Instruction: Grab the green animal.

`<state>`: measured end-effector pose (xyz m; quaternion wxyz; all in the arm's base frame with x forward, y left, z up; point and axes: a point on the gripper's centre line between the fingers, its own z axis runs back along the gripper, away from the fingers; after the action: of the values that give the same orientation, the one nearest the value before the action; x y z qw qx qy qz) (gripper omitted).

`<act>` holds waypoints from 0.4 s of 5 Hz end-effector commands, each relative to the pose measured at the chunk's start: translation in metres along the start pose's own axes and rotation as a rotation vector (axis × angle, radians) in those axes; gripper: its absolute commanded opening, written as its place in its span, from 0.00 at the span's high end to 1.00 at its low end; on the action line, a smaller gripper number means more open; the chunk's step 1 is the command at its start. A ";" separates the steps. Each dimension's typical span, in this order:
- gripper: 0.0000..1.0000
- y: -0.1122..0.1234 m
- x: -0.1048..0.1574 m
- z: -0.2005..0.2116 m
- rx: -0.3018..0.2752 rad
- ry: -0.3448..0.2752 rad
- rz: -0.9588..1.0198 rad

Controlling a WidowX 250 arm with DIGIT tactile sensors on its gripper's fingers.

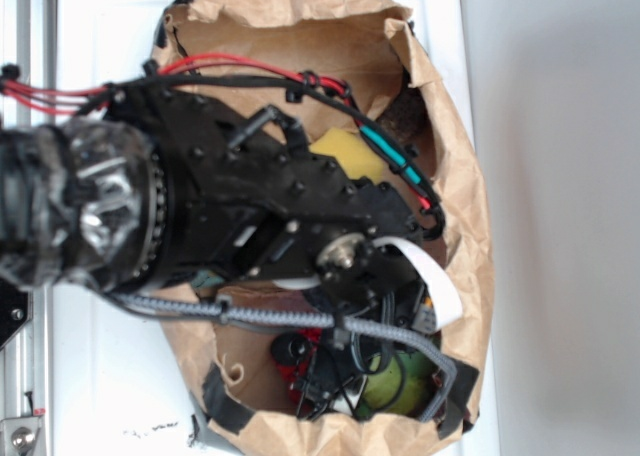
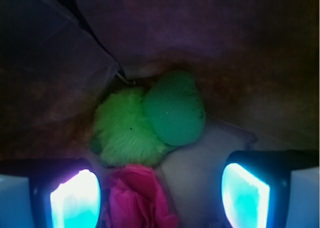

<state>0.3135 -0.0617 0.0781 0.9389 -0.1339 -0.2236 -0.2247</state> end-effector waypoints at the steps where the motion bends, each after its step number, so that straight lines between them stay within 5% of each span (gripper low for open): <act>1: 0.00 -0.030 0.019 -0.017 0.016 -0.143 -0.138; 2: 0.00 -0.042 0.020 -0.031 0.015 -0.151 -0.170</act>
<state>0.3230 -0.0968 0.0532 0.9089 -0.1188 -0.2930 -0.2718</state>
